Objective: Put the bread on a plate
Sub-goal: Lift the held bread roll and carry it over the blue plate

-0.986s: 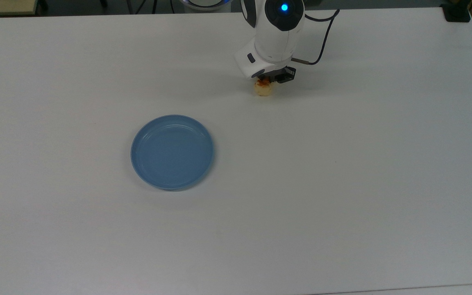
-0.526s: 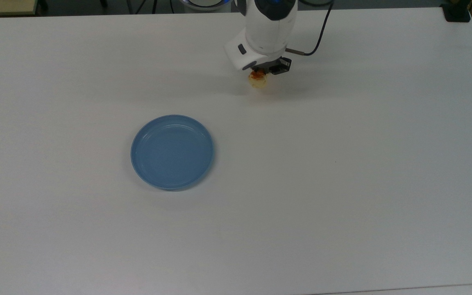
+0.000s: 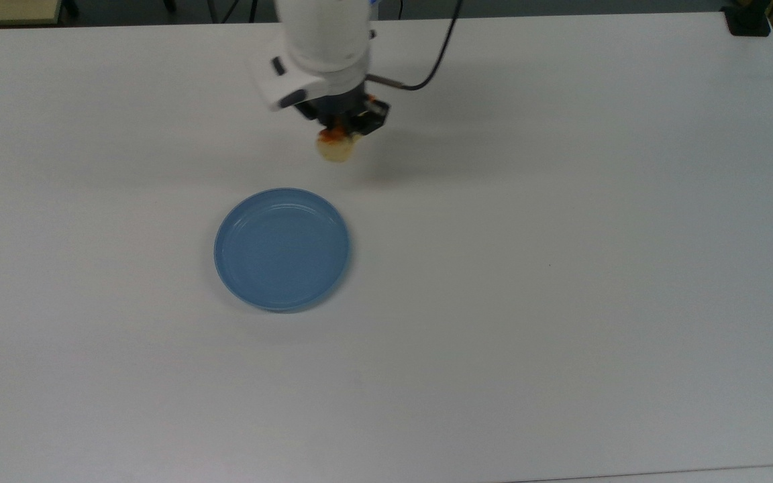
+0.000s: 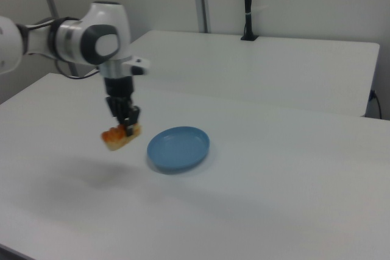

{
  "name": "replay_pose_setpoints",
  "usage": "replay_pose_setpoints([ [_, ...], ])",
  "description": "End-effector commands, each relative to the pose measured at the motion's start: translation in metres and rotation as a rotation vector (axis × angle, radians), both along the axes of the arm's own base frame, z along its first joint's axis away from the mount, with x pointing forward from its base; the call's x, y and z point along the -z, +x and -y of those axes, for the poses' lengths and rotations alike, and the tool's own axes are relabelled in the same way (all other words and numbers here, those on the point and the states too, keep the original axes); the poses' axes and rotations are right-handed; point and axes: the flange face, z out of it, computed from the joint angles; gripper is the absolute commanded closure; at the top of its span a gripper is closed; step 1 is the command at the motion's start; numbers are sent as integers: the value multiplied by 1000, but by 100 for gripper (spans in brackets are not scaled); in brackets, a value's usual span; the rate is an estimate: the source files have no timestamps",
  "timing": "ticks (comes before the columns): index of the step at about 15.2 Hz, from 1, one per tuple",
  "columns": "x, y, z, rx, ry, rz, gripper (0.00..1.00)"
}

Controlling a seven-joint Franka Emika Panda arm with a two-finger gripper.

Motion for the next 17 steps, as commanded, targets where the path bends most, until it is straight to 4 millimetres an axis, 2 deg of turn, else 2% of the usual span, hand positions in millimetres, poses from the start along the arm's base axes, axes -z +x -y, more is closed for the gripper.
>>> replay_pose_setpoints([
  [1, 2, 46, 69, 12, -22, 26, 75],
  [3, 11, 56, 98, 34, -29, 28, 75],
  [6, 11, 67, 114, 56, -42, 100, 75],
  [14, 59, 89, 104, 194, -61, 88, 75],
  [17, 67, 94, 103, 225, -66, 115, 75],
])
